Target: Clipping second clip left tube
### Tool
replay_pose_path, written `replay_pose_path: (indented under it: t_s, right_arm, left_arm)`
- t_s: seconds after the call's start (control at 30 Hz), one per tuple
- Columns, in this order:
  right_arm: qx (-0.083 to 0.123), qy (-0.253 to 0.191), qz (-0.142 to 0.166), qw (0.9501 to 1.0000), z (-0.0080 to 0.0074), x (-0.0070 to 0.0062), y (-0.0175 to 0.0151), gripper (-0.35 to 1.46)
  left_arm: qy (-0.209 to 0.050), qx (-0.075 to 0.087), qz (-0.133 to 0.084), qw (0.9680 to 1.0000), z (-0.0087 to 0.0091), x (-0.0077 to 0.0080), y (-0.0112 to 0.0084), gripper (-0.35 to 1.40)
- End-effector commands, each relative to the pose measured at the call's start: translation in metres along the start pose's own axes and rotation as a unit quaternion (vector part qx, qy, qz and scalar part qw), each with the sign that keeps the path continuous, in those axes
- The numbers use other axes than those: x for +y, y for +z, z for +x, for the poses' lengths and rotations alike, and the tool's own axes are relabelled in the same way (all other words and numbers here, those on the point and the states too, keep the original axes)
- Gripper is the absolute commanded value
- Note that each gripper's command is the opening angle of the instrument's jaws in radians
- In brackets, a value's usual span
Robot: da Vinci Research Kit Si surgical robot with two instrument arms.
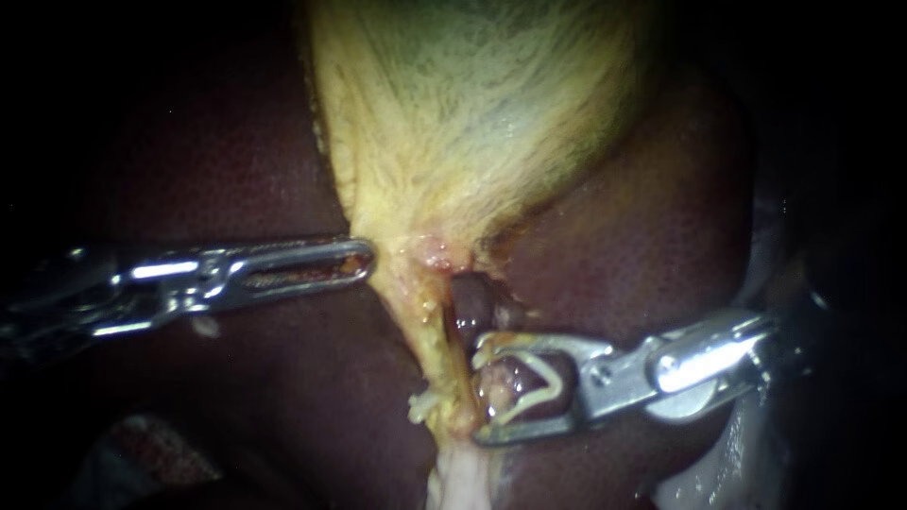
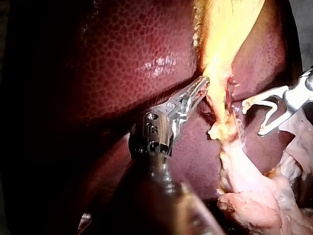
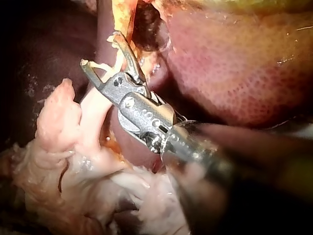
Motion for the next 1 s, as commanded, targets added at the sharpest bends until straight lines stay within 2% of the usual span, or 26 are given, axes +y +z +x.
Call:
replay_pose_path:
  t_s: [0.03, 0.23, 0.4, 0.57, 0.67, 0.83, 1.0]
  right_arm:
    - [0.001, -0.001, 0.002, 1.0, -0.0001, 0.0002, 0.0005, 0.58]
    - [-0.004, 0.007, 0.0, 1.0, -0.001, 0.0014, 0.0021, 0.58]
    - [-0.029, 0.006, 0.002, 0.9995, -0.0023, 0.0027, 0.0027, 0.55]
    - [-0.054, 0.005, -0.014, 0.9984, -0.0034, 0.0037, 0.0028, 0.55]
    - [-0.057, 0.006, -0.02, 0.9982, -0.0037, 0.0041, 0.0029, 0.54]
    - [-0.067, 0.006, -0.023, 0.9975, -0.004, 0.0046, 0.0037, 0.54]
    - [-0.071, 0.003, -0.026, 0.9972, -0.0045, 0.0042, 0.0056, 0.56]
  left_arm:
    - [-0.001, -0.001, 0.0, 1.0, 0.0, -0.0001, -0.0002, -0.35]
    - [-0.001, -0.004, -0.002, 1.0, 0.0, -0.0013, -0.0008, -0.35]
    - [-0.002, -0.007, -0.005, 1.0, 0.0, -0.0024, -0.0012, -0.35]
    - [-0.003, -0.008, -0.003, 1.0, 0.0, -0.0029, -0.0014, -0.35]
    - [-0.003, -0.008, -0.003, 1.0, 0.0, -0.0031, -0.0015, -0.35]
    - [-0.003, -0.008, -0.001, 1.0, -0.0001, -0.0038, -0.0018, -0.35]
    - [-0.004, -0.008, 0.0, 1.0, -0.0001, -0.0042, -0.0018, -0.35]
